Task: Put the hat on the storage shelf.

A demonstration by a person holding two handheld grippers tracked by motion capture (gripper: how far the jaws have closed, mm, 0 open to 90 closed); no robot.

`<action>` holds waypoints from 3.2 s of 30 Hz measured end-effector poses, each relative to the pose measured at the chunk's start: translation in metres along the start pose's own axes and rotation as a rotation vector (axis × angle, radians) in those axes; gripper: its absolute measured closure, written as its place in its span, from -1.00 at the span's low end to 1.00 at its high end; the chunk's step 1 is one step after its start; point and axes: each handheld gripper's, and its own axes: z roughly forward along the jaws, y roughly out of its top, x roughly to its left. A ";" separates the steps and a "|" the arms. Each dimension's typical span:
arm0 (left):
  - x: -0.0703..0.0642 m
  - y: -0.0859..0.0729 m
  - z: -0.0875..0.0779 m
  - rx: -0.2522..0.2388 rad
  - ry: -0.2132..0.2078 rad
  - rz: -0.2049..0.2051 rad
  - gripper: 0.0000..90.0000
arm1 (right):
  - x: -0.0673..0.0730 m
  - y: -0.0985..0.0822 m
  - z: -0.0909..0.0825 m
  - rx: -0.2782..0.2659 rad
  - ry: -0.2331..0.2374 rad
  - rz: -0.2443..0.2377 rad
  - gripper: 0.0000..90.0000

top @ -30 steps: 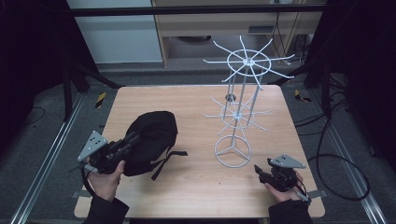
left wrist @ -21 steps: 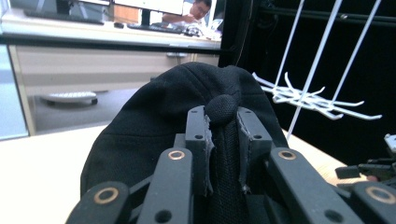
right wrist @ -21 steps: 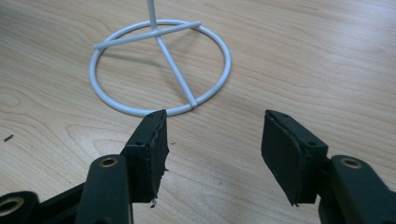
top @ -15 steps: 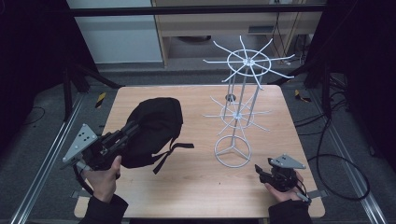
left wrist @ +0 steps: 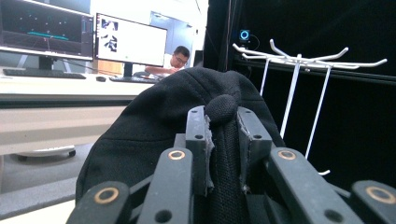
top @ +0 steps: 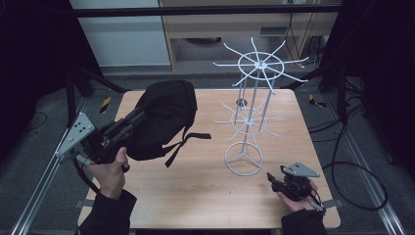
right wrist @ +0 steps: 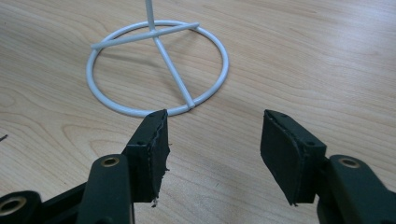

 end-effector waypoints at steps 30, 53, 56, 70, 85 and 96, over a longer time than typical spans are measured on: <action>-0.018 0.051 0.026 -0.183 -0.068 -0.029 0.71 | 0.000 0.000 0.001 -0.001 -0.002 -0.005 -0.06; -0.035 0.054 0.066 -0.165 -0.160 -0.038 0.71 | 0.000 0.000 0.001 0.004 0.002 -0.003 -0.06; -0.037 0.050 0.071 -0.153 -0.167 -0.037 0.71 | 0.000 0.000 0.001 0.005 0.001 -0.003 -0.06; -0.034 0.027 0.081 -0.083 -0.194 -0.071 0.70 | 0.001 0.000 0.001 0.006 0.005 -0.004 -0.06; -0.024 0.005 0.081 0.044 -0.154 -0.047 0.68 | 0.001 -0.001 0.002 0.013 0.000 -0.010 -0.06; -0.026 -0.009 0.088 0.131 -0.123 -0.003 0.67 | 0.002 -0.001 0.003 0.018 0.003 -0.010 -0.07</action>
